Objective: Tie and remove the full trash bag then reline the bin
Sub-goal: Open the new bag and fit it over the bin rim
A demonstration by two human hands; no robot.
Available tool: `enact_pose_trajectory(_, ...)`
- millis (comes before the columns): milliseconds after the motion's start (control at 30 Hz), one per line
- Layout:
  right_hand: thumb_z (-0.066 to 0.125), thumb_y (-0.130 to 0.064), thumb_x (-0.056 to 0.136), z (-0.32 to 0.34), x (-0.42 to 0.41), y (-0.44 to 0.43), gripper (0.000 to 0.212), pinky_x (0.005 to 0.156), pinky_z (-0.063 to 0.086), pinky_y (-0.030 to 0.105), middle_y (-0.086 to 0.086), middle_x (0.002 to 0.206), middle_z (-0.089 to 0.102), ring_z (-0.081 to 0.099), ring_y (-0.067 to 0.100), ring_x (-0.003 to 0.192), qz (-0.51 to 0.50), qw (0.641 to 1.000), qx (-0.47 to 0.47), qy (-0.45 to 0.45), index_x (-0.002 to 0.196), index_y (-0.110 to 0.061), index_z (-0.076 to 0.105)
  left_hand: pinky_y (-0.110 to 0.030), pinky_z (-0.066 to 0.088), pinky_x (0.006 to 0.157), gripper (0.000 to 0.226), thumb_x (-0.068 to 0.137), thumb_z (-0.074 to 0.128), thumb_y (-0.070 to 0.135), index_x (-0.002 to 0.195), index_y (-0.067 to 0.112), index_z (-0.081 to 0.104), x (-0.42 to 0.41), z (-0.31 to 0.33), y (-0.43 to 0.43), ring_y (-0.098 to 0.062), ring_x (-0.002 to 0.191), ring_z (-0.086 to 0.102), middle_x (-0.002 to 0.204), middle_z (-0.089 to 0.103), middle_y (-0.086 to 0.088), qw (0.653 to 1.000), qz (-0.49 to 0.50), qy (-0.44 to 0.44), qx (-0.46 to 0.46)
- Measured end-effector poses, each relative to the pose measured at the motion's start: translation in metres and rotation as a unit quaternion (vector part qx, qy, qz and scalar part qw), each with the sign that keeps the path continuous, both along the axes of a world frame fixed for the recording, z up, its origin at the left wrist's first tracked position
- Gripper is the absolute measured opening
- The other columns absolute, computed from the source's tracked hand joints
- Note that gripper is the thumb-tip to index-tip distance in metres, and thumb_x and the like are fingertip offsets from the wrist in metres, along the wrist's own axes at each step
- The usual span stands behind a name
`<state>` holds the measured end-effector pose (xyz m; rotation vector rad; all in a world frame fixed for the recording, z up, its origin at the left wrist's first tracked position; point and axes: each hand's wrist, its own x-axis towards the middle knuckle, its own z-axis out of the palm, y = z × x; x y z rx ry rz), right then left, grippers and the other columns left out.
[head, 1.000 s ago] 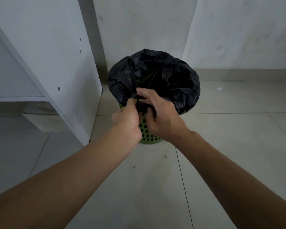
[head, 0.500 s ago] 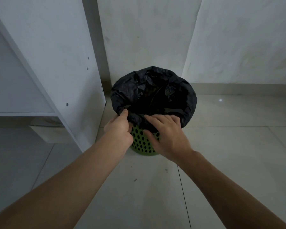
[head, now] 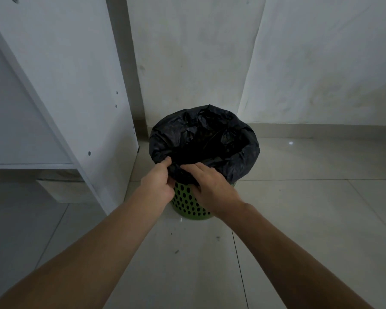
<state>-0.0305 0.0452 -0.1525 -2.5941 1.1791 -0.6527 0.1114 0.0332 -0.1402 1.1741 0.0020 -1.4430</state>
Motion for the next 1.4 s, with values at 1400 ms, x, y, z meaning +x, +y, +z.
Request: enact_pose_trajectory(1400,0.049,-0.068,0.083,0.029,-0.118,-0.035,0.055,0.119,0.018,0.044,-0.009,0.115,0.065,0.052,0.014,0.123,0.024,0.942,-0.051,0.331,0.118,-0.027,0.060,-0.042,0.040,0.073,0.013,0.073,0.050,0.030,0.081,0.020,0.047,0.055,-0.016,0.028,-0.021,0.066,0.040,0.070,0.047,0.003,0.277,-0.330,-0.832,-0.349)
